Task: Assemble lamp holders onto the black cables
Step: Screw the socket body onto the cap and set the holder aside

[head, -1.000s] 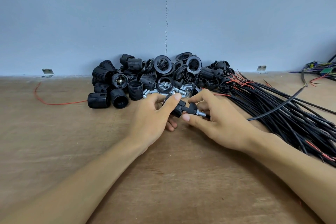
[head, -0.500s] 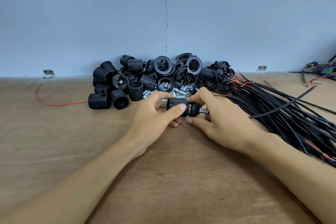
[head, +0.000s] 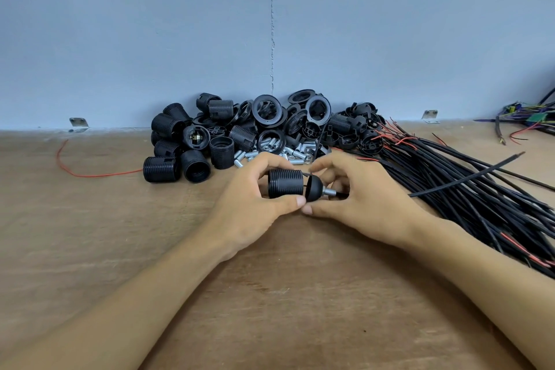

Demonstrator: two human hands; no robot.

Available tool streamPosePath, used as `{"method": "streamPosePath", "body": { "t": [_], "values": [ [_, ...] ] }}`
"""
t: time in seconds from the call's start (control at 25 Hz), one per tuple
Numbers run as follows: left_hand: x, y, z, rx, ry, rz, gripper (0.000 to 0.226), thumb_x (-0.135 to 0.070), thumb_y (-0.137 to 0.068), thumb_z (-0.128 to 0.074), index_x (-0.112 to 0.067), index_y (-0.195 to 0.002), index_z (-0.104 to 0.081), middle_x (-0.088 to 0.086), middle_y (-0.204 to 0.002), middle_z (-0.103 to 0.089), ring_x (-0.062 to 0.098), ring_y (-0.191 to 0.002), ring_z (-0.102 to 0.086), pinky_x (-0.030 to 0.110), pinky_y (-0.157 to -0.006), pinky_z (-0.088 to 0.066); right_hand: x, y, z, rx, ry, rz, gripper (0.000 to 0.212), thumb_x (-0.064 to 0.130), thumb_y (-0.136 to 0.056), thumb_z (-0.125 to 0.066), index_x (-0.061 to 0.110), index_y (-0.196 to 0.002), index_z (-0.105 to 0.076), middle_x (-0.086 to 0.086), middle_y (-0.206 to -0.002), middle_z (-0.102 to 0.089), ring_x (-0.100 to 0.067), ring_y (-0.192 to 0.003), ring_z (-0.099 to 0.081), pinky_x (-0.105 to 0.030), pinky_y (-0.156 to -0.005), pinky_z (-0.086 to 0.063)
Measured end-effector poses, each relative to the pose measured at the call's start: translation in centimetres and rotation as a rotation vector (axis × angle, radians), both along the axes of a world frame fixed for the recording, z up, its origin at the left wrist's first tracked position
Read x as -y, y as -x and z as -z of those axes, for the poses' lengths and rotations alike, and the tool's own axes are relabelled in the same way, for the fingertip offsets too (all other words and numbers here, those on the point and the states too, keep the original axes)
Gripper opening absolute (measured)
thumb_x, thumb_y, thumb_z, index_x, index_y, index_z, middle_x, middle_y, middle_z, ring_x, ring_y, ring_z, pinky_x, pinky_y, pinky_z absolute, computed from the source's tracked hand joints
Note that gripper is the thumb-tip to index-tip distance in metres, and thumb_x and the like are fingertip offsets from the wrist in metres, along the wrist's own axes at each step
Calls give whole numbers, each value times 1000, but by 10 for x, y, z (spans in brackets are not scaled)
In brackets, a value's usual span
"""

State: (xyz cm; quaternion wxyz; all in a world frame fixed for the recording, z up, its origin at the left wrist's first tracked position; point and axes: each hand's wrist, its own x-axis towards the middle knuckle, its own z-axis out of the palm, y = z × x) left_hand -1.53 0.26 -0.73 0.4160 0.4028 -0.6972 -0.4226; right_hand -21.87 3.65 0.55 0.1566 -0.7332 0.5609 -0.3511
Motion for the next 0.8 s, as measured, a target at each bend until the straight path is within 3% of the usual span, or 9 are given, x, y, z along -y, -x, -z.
{"method": "streamPosePath", "body": {
  "t": [0.16,0.28,0.48,0.64,0.8],
  "values": [
    [0,0,0,0,30,2,43,-10,-73,-87,-35,-102,-66,-11,-100,-74,8,-100,-69,36,-95,-54,1,3,1,-26,41,-27,38,32,-73,-87,33,-107,-69,11,-93,-65,-3,-72,-57,-19,-67,-46],
    [1,0,0,-14,17,12,42,-20,-67,-85,-37,-101,-67,-12,-102,-74,11,-100,-70,41,-97,-55,1,2,2,-72,87,-33,35,31,-75,-85,32,-104,-65,14,-92,-64,-4,-65,-56,-15,-61,-41],
    [4,-3,1,-122,-47,89,31,-20,-73,-80,-28,-102,-73,-1,-104,-75,22,-89,-73,45,-88,-60,0,3,1,-46,67,-16,36,26,-74,-87,32,-103,-64,16,-87,-65,-9,-61,-57,-14,-58,-41],
    [8,-5,2,-161,-116,128,32,-14,-75,-79,-21,-105,-73,3,-108,-75,22,-92,-71,39,-86,-59,-1,2,-1,3,32,-11,36,29,-74,-87,33,-102,-64,11,-94,-66,1,-62,-53,-15,-63,-39],
    [8,-7,1,-159,-127,151,31,-10,-76,-80,-24,-103,-73,1,-109,-76,19,-95,-72,37,-88,-57,-2,1,-1,-37,48,-7,35,29,-76,-85,32,-103,-64,10,-95,-65,0,-65,-55,-13,-61,-37]
  ]
}}
